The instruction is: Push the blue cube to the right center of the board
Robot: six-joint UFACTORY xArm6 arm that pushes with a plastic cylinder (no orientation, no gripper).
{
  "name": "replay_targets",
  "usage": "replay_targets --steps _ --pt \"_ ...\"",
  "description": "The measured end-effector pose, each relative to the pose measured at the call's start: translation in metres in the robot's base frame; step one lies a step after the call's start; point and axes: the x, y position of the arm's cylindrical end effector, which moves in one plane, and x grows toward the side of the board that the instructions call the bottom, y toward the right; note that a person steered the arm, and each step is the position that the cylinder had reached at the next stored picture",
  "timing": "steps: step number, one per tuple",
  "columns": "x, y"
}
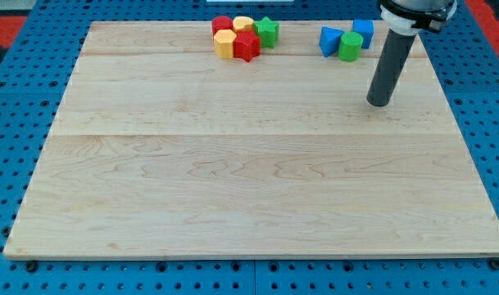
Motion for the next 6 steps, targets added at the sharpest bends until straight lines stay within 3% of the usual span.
replay_targets --steps 1,2,3,4,5,6 --pt "-0.013 0.026" --pt "-0.022 0.105" --pt "-0.080 0.155" --pt "-0.147 0.130" --pt "-0.185 0.041" --pt "-0.188 -0.011"
